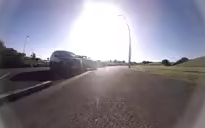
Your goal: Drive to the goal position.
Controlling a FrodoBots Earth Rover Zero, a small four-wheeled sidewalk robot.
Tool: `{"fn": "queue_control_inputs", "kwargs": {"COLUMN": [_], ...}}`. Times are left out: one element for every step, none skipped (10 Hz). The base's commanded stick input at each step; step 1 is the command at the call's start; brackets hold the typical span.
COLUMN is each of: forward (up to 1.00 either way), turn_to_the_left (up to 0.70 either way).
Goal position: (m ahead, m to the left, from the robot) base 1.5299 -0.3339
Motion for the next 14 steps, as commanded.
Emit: {"fn": "queue_control_inputs", "kwargs": {"forward": [0.70, 0.70, 0.70, 0.70, 0.70, 0.70, 0.70, 0.70, 0.70, 0.70, 0.70, 0.70, 0.70, 0.70], "turn_to_the_left": [0.00, 0.00, 0.00, 0.00, 0.00, 0.00, 0.00, 0.00, 0.00, 0.00, 0.00, 0.00, 0.00, 0.00]}}
